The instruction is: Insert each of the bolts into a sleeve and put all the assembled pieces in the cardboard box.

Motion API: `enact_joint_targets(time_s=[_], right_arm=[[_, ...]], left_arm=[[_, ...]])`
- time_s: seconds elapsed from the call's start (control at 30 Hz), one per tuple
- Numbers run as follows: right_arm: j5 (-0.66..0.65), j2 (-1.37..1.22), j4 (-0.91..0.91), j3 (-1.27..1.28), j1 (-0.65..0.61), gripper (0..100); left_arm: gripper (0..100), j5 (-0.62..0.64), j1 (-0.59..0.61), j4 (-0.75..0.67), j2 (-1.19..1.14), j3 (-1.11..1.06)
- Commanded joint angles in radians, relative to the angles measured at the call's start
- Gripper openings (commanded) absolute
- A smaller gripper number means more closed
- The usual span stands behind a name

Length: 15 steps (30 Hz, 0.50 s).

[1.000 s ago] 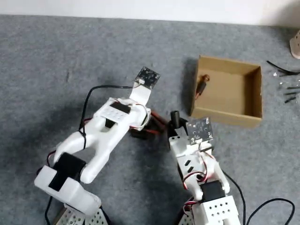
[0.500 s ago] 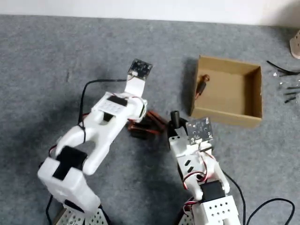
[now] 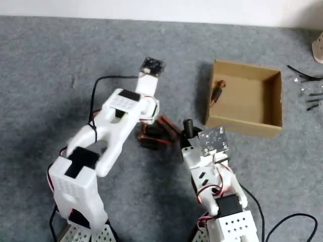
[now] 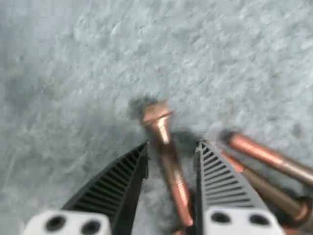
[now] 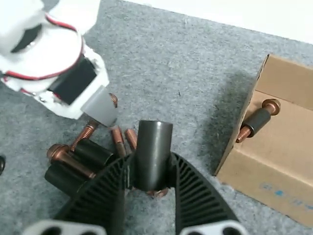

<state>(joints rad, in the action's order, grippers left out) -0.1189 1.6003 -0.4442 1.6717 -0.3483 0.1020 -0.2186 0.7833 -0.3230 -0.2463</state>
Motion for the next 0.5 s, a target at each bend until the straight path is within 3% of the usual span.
enact_joint_targets(time_s=[0.0,0.47], right_arm=[[-0.014,0.016,0.002,0.015,0.012,0.5],[-0.014,0.016,0.002,0.015,0.012,0.5]], left_arm=[[15,0.017,0.022,0.038,-0.001,0.030],[15,0.020,0.033,0.043,-0.012,0.051]])
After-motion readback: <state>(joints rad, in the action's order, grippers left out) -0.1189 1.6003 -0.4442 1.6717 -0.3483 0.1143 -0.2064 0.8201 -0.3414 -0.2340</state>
